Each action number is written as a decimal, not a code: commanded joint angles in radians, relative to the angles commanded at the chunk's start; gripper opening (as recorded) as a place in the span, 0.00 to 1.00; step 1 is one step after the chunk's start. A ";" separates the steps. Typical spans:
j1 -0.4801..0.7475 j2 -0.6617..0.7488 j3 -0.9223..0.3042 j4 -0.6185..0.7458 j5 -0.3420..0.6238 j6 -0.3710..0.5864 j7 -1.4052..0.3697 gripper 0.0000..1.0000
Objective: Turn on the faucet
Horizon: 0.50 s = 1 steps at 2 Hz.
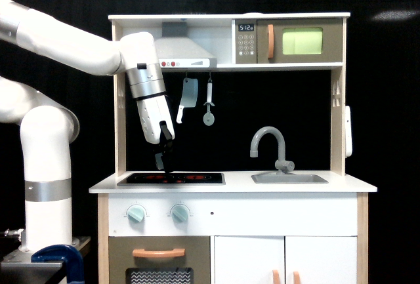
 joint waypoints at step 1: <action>0.338 0.120 -0.406 0.141 0.086 -0.015 -0.628 1.00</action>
